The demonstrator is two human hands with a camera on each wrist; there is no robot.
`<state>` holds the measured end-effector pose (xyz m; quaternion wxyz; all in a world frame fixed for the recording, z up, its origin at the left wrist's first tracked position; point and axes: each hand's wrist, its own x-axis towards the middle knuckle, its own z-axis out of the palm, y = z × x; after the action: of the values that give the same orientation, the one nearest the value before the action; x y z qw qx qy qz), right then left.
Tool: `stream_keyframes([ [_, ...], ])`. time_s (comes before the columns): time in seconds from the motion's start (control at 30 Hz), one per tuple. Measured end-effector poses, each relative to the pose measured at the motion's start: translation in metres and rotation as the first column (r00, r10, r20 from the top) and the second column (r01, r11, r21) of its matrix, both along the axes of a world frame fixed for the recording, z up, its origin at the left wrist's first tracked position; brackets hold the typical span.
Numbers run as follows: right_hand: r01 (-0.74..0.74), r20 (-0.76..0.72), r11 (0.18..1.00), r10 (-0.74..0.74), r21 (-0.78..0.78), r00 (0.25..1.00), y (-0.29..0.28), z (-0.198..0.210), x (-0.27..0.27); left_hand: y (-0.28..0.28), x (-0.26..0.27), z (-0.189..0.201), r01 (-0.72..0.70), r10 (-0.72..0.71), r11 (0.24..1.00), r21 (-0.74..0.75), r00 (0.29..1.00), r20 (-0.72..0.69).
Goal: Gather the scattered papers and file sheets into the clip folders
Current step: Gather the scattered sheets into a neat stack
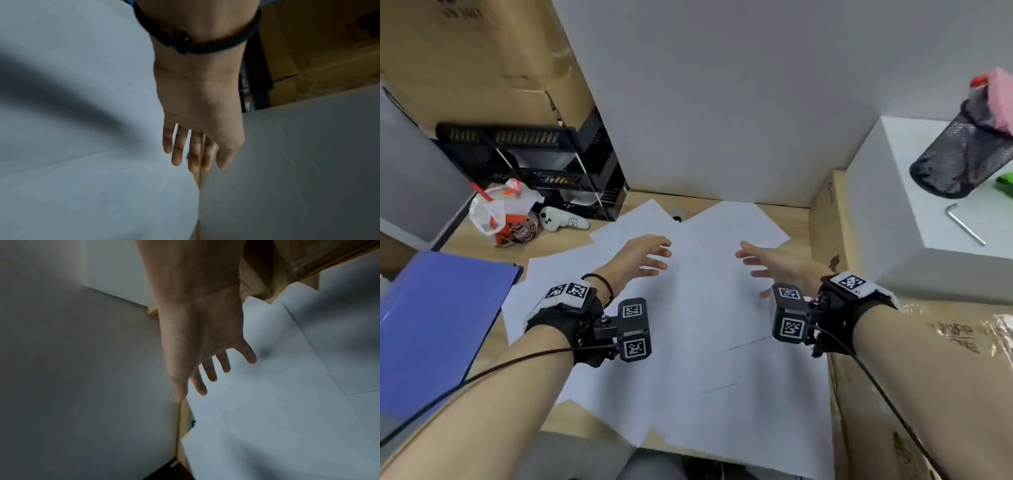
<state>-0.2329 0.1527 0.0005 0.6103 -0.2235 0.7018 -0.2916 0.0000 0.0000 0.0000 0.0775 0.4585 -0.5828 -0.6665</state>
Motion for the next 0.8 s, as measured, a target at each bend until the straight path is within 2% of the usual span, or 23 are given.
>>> stream_keyframes([
  [0.07, 0.059, -0.051, 0.996, -0.056, 0.063, 0.997, 0.000, -0.022, 0.009, -0.004, 0.012, -0.021, -0.034, 0.033, 0.999, 0.019, 0.998, 0.053],
  [0.23, 0.089, -0.283, 0.981, -0.037, 0.172, 0.958, 0.005, -0.086, 0.037, -0.004, 0.047, -0.088, -0.121, 0.107, 0.990, 0.067, 0.976, 0.188],
  [0.3, 0.143, -0.292, 0.971, -0.083, 0.192, 0.953, -0.001, -0.099, 0.049, -0.006, 0.054, -0.103, -0.111, 0.095, 0.992, 0.056, 0.967, 0.238],
  [0.37, 0.172, -0.318, 0.965, -0.102, 0.199, 0.943, -0.007, -0.112, 0.061, -0.010, 0.058, -0.115, -0.040, 0.023, 0.998, 0.053, 0.956, 0.291],
  [0.47, -0.130, -0.430, 0.959, 0.232, 0.253, 0.872, -0.015, -0.121, 0.081, -0.020, 0.060, -0.124, 0.053, -0.061, 0.998, 0.034, 0.946, 0.318],
  [0.57, -0.362, -0.367, 0.915, 0.404, 0.180, 0.838, -0.023, -0.122, 0.095, -0.034, 0.062, -0.129, 0.106, -0.113, 0.994, 0.037, 0.942, 0.317],
  [0.7, -0.428, -0.271, 0.901, 0.428, 0.062, 0.862, -0.036, -0.120, 0.118, -0.043, 0.062, -0.134, 0.307, -0.287, 0.952, 0.004, 0.882, 0.373],
  [0.73, -0.406, -0.266, 0.913, 0.401, 0.038, 0.877, -0.039, -0.121, 0.123, -0.044, 0.063, -0.135, 0.339, -0.311, 0.941, -0.006, 0.870, 0.383],
  [0.8, -0.275, -0.302, 0.961, 0.255, -0.025, 0.918, -0.045, -0.119, 0.127, -0.043, 0.066, -0.138, 0.287, -0.264, 0.958, -0.016, 0.900, 0.347],
])
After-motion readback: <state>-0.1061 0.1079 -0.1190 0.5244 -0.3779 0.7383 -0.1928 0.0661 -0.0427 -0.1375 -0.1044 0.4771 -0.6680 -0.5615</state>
